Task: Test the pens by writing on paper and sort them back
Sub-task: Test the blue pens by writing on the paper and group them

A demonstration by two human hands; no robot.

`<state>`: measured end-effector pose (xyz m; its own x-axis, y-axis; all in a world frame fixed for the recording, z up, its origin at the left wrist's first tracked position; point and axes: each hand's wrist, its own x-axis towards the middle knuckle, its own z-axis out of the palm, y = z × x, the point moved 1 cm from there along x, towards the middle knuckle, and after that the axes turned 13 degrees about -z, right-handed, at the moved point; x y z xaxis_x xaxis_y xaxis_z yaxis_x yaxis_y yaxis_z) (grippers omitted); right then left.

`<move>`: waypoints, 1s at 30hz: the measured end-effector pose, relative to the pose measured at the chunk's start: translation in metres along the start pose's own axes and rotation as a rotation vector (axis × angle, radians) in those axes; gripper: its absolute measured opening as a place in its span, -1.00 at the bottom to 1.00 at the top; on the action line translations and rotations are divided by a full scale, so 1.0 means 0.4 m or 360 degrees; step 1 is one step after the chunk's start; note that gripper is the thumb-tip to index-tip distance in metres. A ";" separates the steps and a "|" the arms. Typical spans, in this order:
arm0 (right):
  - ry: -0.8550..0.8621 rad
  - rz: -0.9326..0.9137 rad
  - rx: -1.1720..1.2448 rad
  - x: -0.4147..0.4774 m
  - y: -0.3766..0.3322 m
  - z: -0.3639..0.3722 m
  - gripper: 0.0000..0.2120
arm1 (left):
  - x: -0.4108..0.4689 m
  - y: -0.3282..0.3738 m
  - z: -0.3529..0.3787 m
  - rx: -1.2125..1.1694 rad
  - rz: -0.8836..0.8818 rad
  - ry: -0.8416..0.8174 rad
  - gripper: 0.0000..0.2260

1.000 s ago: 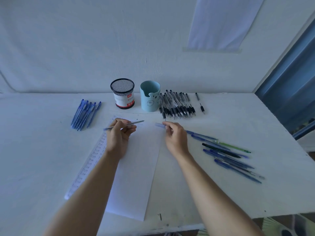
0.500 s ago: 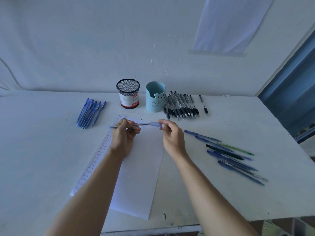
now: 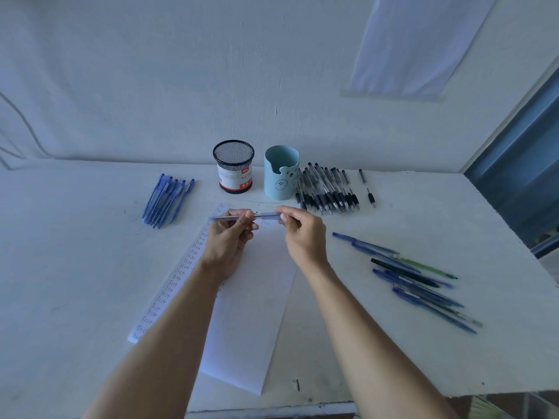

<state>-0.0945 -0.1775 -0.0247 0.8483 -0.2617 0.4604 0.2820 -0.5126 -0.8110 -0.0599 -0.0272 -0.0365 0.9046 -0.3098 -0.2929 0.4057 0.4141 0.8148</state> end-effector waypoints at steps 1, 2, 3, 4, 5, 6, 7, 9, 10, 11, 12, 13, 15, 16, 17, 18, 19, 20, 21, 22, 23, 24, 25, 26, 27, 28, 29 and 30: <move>-0.0006 -0.0006 0.0003 0.006 -0.005 0.005 -0.77 | 0.001 0.000 -0.001 -0.0022 0.0003 0.0017 -0.95; -0.0014 -0.0014 0.0005 0.009 -0.010 0.009 -0.76 | 0.002 0.001 -0.002 -0.0042 0.0004 0.0033 -0.96; -0.0024 -0.0018 0.0010 0.012 -0.014 0.013 -0.75 | 0.002 0.003 -0.004 -0.0059 0.0005 0.0047 -0.96; -0.0034 -0.0024 0.0012 0.014 -0.017 0.015 -0.75 | 0.003 0.004 -0.005 -0.0073 0.0006 0.0057 -0.94; -0.0049 -0.0032 -0.0002 0.014 -0.018 0.016 -0.75 | 0.004 0.006 -0.006 -0.0079 0.0008 0.0066 -0.92; -0.0073 -0.0048 -0.0032 0.013 -0.019 0.015 -0.76 | 0.005 0.006 -0.007 -0.0084 0.0012 0.0071 -0.92; -0.0109 -0.0053 -0.0070 0.012 -0.020 0.015 -0.76 | 0.006 0.007 -0.006 -0.0085 0.0015 0.0078 -0.92; -0.0217 -0.0031 -0.0119 0.002 -0.019 0.019 -0.68 | 0.009 0.006 -0.003 -0.0104 0.0023 0.0110 -0.91; -0.0265 -0.0035 -0.0186 -0.006 -0.012 0.022 -0.63 | 0.011 0.004 -0.003 -0.0146 0.0031 0.0133 -0.90; -0.0310 -0.0053 -0.0316 -0.016 -0.002 0.024 -0.61 | 0.013 0.004 -0.005 -0.0216 0.0041 0.0160 -0.89; -0.0371 -0.0072 -0.0492 -0.029 0.008 0.022 -0.60 | 0.014 0.006 -0.009 -0.0300 0.0050 0.0184 -0.89; -0.0442 -0.0086 -0.0663 -0.042 0.018 0.020 -0.61 | 0.015 0.009 -0.017 -0.0374 0.0055 0.0207 -0.89; -0.0595 -0.0138 -0.0895 -0.065 0.036 0.009 -0.60 | 0.017 0.020 -0.032 -0.0496 0.0050 0.0229 -0.89; -0.0662 -0.0161 -0.0958 -0.073 0.043 0.005 -0.60 | 0.017 0.027 -0.039 -0.0559 0.0047 0.0228 -0.89; -0.0709 -0.0183 -0.0996 -0.077 0.050 0.002 -0.61 | 0.016 0.038 -0.046 -0.0605 0.0044 0.0229 -0.90; -0.0736 -0.0210 -0.1019 -0.080 0.053 0.002 -0.62 | 0.014 0.051 -0.055 -0.0626 0.0045 0.0236 -0.90; -0.0753 -0.0237 -0.1029 -0.082 0.053 0.002 -0.63 | 0.011 0.067 -0.065 -0.0622 0.0050 0.0239 -0.88; -0.0765 -0.0254 -0.1038 -0.082 0.052 0.003 -0.63 | 0.010 0.083 -0.077 -0.0596 0.0065 0.0232 -0.84; -0.0774 -0.0263 -0.1045 -0.083 0.052 0.004 -0.62 | 0.009 0.099 -0.089 -0.0542 0.0082 0.0218 -0.77; -0.0784 -0.0266 -0.1049 -0.083 0.052 0.005 -0.61 | 0.012 0.115 -0.101 -0.0459 0.0091 0.0228 -0.69; -0.0803 -0.0260 -0.1057 -0.084 0.053 0.006 -0.59 | 0.016 0.130 -0.114 -0.0336 0.0095 0.0276 -0.65; -0.0834 -0.0241 -0.1065 -0.085 0.054 0.007 -0.57 | 0.021 0.144 -0.124 -0.0153 0.0108 0.0359 -0.65; -0.0871 -0.0211 -0.1072 -0.086 0.055 0.008 -0.55 | 0.030 0.155 -0.139 0.0104 0.0134 0.0476 -0.68; -0.0903 -0.0182 -0.1075 -0.086 0.056 0.009 -0.53 | 0.040 0.165 -0.153 0.0420 0.0163 0.0597 -0.72; -0.0918 -0.0169 -0.1075 -0.086 0.056 0.010 -0.51 | 0.051 0.173 -0.168 0.0757 0.0173 0.0706 -0.73; -0.0921 -0.0168 -0.1076 -0.086 0.056 0.010 -0.48 | 0.058 0.178 -0.180 0.1074 0.0149 0.0795 -0.72; -0.0918 -0.0171 -0.1077 -0.087 0.056 0.010 -0.47 | 0.062 0.182 -0.190 0.1348 0.0101 0.0868 -0.73; -0.0919 -0.0169 -0.1079 -0.087 0.057 0.011 -0.48 | 0.063 0.183 -0.198 0.1579 0.0050 0.0937 -0.72</move>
<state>-0.1158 -0.1766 -0.0608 0.9776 0.1731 0.1195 0.2019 -0.9314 -0.3029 0.0028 0.0632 -0.0237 0.9393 0.2441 -0.2409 0.3366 -0.5215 0.7841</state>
